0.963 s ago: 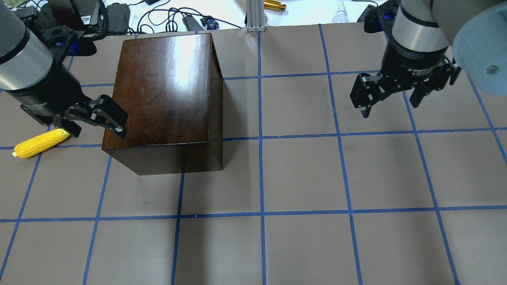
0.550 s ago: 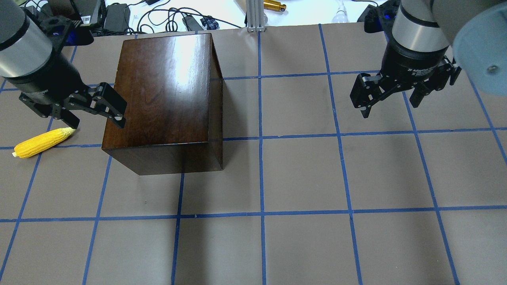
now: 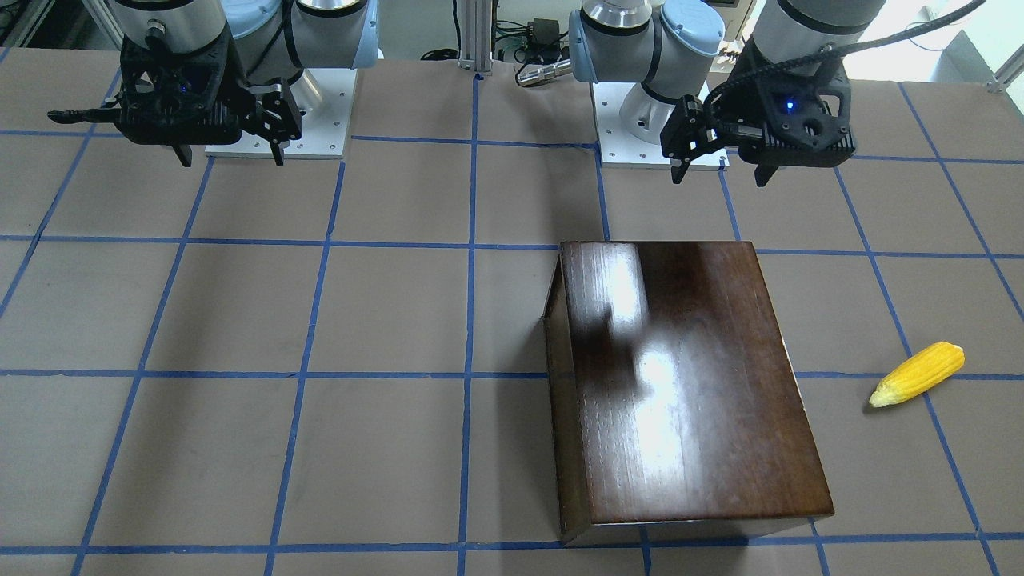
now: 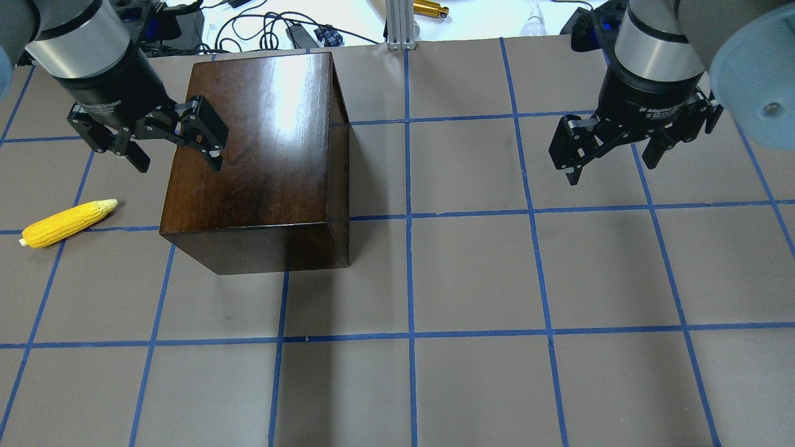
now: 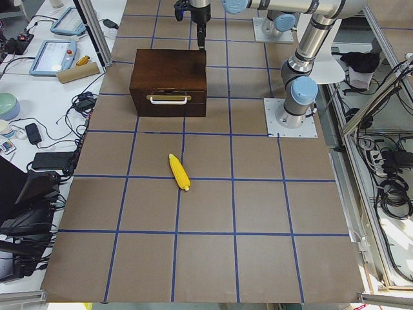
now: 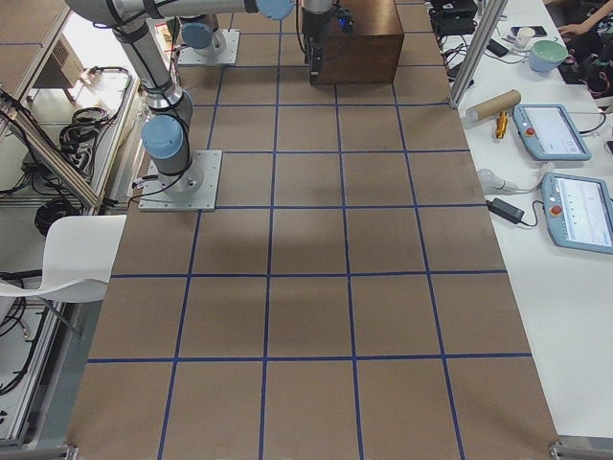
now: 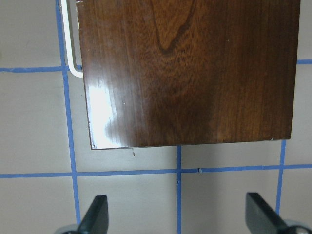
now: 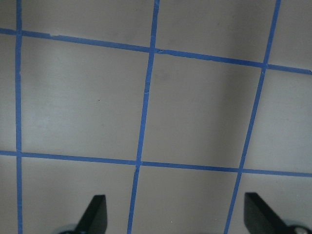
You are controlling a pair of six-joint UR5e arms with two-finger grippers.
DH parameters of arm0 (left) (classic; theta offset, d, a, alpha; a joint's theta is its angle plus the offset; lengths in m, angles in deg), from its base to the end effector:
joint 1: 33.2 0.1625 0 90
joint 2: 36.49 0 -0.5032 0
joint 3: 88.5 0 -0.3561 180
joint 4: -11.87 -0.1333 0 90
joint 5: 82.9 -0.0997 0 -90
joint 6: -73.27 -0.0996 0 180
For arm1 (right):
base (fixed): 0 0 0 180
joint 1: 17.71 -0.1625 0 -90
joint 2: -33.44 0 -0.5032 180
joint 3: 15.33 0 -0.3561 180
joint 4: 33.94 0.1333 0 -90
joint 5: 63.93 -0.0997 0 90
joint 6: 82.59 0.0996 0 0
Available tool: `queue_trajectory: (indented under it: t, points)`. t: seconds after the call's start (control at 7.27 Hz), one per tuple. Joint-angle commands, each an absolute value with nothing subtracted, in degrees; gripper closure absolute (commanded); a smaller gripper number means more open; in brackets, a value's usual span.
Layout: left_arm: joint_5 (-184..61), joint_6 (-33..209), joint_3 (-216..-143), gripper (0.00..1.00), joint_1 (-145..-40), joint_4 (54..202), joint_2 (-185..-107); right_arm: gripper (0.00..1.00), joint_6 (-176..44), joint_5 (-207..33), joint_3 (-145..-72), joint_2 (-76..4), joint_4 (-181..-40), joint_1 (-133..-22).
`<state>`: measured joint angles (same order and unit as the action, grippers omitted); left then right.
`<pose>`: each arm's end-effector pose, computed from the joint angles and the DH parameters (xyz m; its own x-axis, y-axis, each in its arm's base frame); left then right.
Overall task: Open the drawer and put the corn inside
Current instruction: 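Move the left gripper back along the cabinet side toward the drawer handle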
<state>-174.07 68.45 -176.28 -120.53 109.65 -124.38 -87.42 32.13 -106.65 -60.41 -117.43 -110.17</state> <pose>-0.1111 -0.4357 0.5868 -0.9991 0.0386 -0.0153 0.0376 0.9974 0.0617 0.1405 -0.4089 0.5746 -0.9860 -0.1337 0.0991 -0.1263 0.9889 0.0780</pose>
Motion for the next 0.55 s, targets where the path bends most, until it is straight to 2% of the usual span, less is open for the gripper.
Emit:
queue_trajectory:
  t: [0.0,0.41]
  points:
    - [-174.31,61.27,-176.21,0.0,-117.16,109.78,-124.29,0.0,-87.43,32.13,-106.65,-60.34,-117.43,-110.18]
    - [-175.44,58.95,-176.56,0.0,-106.44,108.92,-125.25,0.0,-87.43,32.13,-106.65,-60.43,-117.43,-110.18]
